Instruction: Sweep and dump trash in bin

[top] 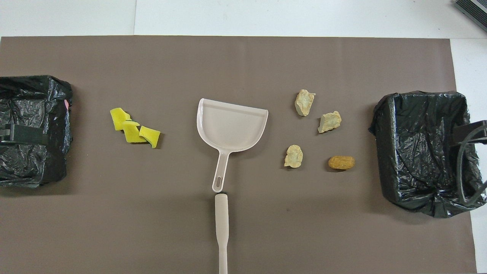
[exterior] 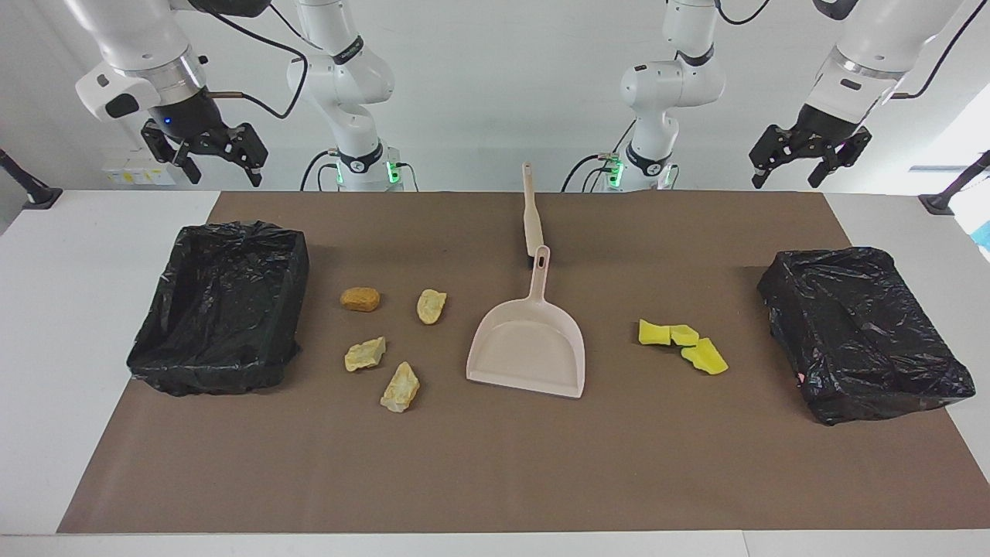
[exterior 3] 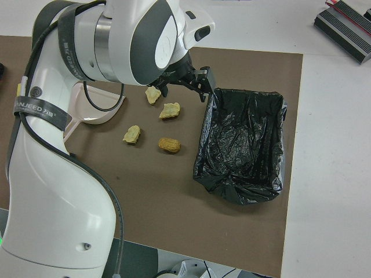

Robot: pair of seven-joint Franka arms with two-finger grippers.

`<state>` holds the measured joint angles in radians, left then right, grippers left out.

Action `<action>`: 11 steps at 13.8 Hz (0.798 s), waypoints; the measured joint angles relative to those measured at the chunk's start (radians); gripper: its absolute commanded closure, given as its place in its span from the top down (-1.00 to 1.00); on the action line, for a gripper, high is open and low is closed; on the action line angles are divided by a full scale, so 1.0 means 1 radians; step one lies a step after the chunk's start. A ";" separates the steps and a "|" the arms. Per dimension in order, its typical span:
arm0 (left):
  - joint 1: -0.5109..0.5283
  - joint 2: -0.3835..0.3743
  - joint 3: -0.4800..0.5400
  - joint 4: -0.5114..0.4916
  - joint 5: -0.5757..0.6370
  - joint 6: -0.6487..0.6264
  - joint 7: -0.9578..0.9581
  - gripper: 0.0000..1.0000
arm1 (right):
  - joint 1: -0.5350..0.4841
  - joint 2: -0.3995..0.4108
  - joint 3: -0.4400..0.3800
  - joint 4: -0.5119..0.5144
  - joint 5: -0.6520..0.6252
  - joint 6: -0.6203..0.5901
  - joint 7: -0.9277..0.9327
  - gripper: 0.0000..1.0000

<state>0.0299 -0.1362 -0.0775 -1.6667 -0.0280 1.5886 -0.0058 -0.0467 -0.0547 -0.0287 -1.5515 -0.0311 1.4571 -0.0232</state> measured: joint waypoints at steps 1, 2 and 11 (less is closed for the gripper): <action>-0.007 0.004 -0.004 -0.001 -0.001 0.015 0.000 1.00 | 0.000 0.000 0.000 0.000 0.000 0.000 0.000 1.00; -0.017 0.010 -0.005 -0.002 -0.001 0.031 0.000 1.00 | 0.000 0.000 0.000 0.000 0.000 0.002 0.000 1.00; -0.081 0.081 -0.010 -0.062 -0.004 0.168 -0.014 1.00 | 0.001 0.000 0.006 -0.003 0.001 0.005 0.000 1.00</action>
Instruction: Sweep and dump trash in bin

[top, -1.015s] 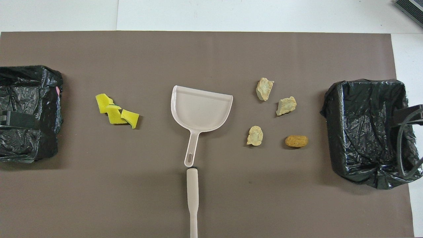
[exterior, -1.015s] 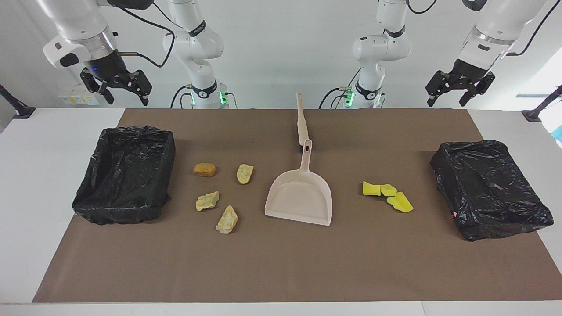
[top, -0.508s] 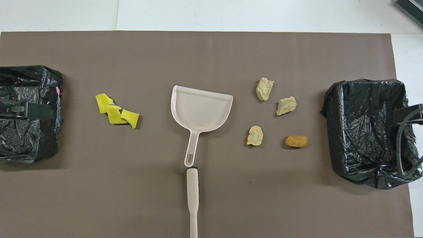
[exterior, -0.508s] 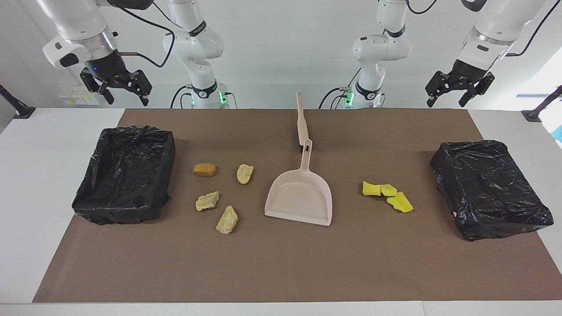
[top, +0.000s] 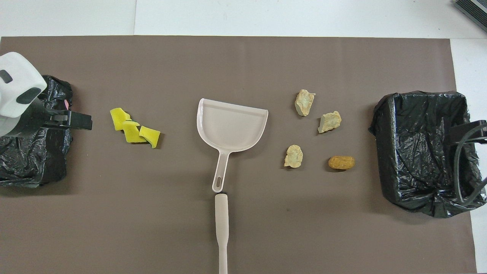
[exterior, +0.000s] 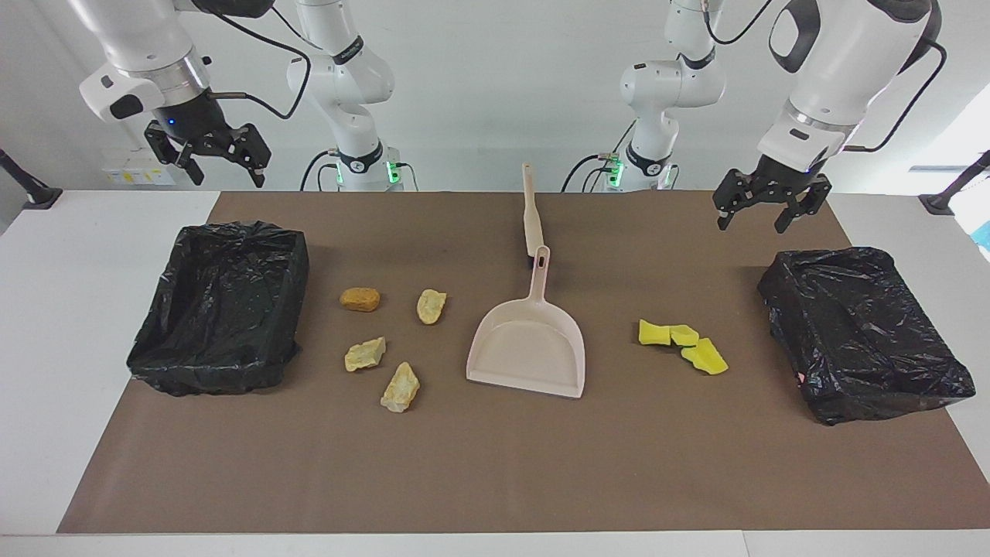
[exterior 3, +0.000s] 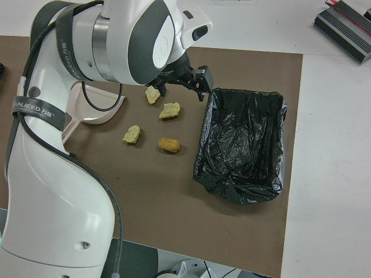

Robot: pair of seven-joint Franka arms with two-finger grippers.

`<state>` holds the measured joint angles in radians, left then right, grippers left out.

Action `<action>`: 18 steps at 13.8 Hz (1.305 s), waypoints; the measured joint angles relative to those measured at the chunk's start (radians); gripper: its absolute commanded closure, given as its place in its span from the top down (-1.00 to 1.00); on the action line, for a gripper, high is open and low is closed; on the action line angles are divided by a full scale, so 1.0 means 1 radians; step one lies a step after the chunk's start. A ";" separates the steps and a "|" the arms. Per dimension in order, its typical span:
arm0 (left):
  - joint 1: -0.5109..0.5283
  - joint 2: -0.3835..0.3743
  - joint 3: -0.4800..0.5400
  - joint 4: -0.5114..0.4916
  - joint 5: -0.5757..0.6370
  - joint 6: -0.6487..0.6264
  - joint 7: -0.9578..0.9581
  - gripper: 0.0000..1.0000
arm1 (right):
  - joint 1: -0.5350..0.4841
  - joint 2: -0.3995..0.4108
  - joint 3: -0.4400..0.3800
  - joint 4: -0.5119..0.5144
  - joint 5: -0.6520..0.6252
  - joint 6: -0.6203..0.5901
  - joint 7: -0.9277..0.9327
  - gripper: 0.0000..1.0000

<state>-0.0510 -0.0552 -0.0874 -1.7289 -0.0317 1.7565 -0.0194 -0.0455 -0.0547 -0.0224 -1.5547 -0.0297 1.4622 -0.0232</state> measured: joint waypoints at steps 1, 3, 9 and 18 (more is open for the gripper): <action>-0.002 0.001 0.000 -0.004 0.000 0.003 -0.002 1.00 | 0.000 0.000 0.000 -0.001 0.000 0.000 0.000 1.00; -0.003 0.001 0.000 -0.013 0.000 0.005 -0.002 1.00 | 0.000 0.000 0.000 -0.005 0.000 0.000 0.000 1.00; -0.028 0.006 -0.002 -0.055 -0.001 0.061 -0.006 1.00 | 0.001 -0.001 0.015 -0.060 0.005 0.069 0.000 1.00; -0.095 0.056 -0.004 -0.098 -0.003 0.122 -0.037 1.00 | 0.187 0.032 0.056 -0.209 0.017 0.274 0.231 1.00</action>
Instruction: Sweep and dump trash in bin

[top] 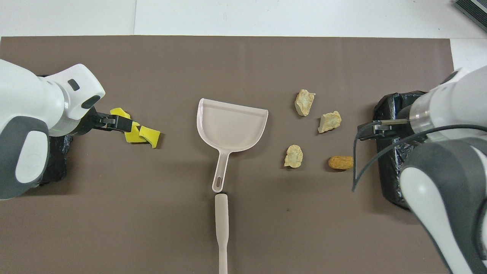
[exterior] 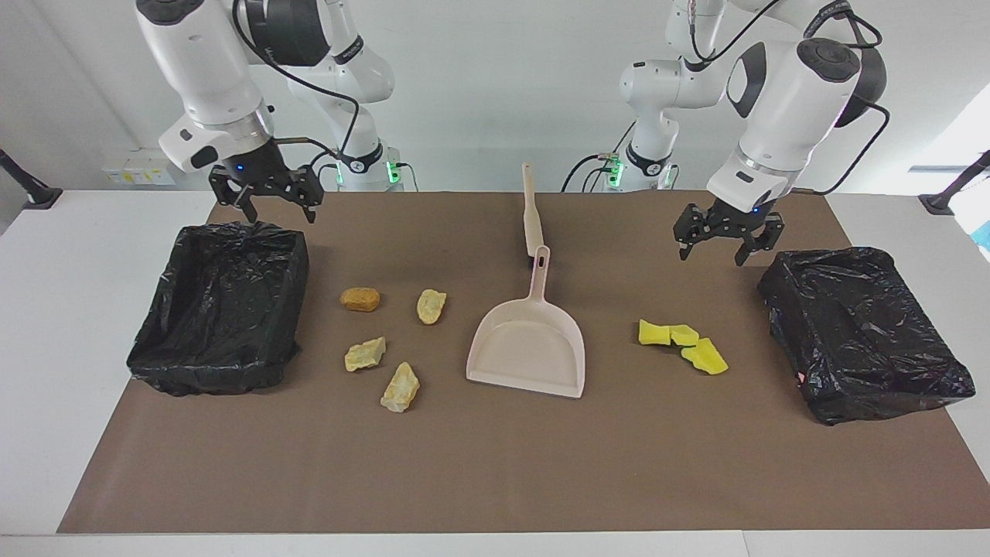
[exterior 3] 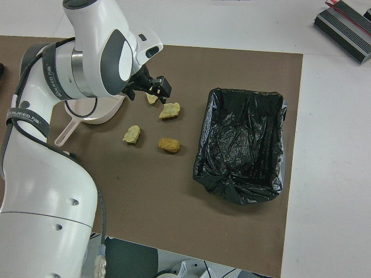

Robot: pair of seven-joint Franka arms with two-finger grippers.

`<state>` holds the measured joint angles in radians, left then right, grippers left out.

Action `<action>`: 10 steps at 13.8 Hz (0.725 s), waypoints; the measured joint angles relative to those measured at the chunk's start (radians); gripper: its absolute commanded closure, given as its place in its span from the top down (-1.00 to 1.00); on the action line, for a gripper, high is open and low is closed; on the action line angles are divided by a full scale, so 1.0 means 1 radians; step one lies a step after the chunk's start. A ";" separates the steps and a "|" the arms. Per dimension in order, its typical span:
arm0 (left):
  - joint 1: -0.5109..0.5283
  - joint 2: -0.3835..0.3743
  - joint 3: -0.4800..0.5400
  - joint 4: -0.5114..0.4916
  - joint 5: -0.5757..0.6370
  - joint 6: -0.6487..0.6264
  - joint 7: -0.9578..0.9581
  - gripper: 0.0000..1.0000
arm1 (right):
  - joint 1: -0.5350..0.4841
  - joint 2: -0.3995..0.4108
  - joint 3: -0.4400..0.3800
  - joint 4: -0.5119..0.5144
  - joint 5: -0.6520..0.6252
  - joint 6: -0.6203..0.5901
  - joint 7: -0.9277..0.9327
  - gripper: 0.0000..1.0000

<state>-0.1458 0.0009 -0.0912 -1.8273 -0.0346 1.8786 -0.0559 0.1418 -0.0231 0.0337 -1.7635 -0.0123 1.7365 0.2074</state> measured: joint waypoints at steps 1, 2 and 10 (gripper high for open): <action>-0.018 -0.004 -0.001 -0.023 0.000 0.000 -0.030 1.00 | 0.028 0.010 0.001 -0.001 0.000 0.014 0.036 1.00; -0.037 -0.012 -0.001 -0.048 0.000 -0.002 -0.060 1.00 | 0.052 0.018 0.001 -0.001 0.000 0.025 0.062 1.00; -0.267 -0.298 -0.005 -0.420 -0.066 -0.024 -0.274 1.00 | 0.146 0.069 -0.001 -0.008 0.000 0.073 0.194 1.00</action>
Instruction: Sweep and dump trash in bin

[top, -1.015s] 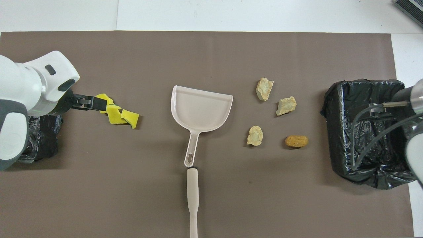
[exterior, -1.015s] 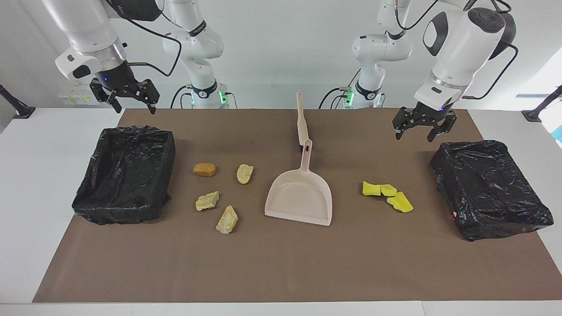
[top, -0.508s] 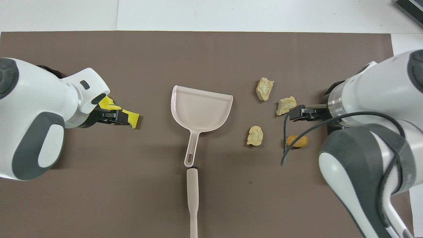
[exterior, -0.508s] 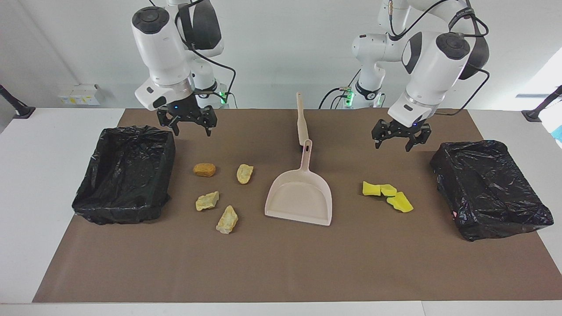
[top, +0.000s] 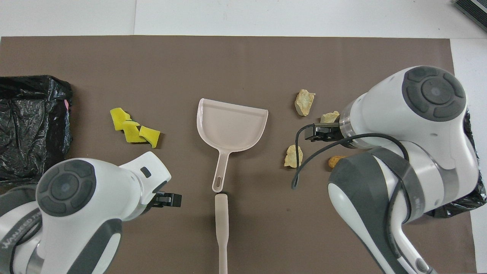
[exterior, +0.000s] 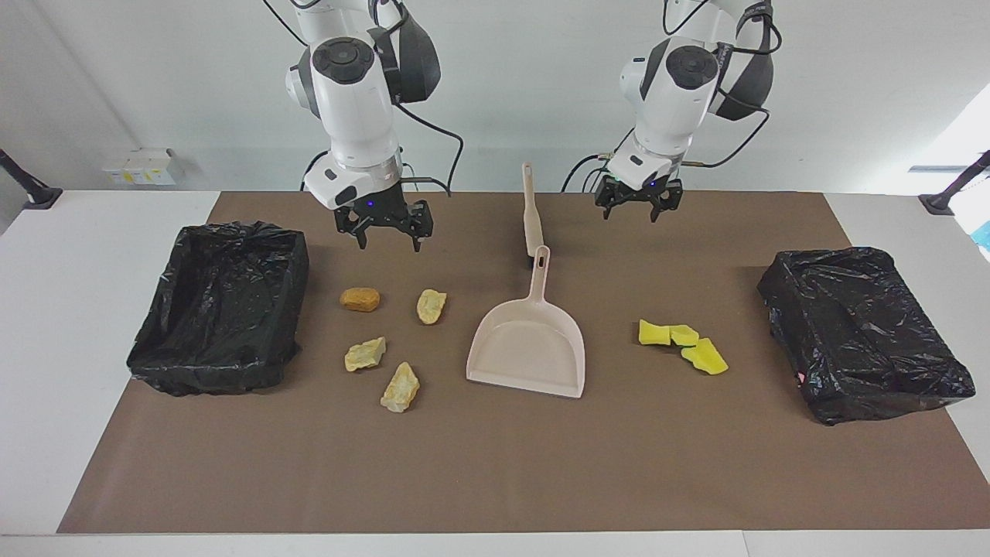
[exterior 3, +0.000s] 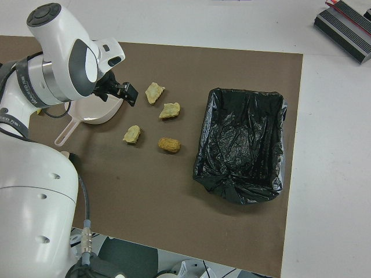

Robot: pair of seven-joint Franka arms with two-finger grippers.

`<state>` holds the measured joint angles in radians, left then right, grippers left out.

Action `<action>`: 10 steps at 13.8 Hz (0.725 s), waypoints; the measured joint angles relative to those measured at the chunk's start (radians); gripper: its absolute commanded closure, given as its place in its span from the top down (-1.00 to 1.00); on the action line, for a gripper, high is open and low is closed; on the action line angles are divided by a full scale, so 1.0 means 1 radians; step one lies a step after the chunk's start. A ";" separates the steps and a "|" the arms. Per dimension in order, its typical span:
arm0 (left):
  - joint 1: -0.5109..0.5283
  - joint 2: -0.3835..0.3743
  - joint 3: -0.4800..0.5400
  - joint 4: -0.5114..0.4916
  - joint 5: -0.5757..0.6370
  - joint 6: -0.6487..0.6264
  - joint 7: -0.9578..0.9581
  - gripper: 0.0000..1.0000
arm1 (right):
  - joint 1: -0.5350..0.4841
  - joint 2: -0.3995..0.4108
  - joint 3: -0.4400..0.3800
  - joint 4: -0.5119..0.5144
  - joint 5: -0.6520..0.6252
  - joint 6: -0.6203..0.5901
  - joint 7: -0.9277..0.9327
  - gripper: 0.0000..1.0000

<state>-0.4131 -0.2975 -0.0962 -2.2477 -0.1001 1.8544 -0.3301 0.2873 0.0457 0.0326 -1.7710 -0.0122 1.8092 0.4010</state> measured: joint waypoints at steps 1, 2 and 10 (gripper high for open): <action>-0.057 -0.037 0.000 -0.046 -0.014 0.002 -0.049 1.00 | 0.001 0.000 -0.001 -0.006 0.000 0.000 0.000 1.00; -0.118 -0.062 0.000 -0.081 -0.018 0.010 -0.106 1.00 | 0.008 0.001 0.000 -0.011 0.000 0.006 0.000 1.00; -0.402 -0.011 -0.003 -0.288 -0.040 0.295 -0.331 1.00 | 0.057 0.053 0.002 -0.025 0.058 0.045 0.007 1.00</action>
<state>-0.8149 -0.3088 -0.0992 -2.5358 -0.1401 2.1493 -0.6610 0.3447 0.0990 0.0349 -1.7963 0.0461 1.8542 0.4076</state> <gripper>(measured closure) 0.000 0.000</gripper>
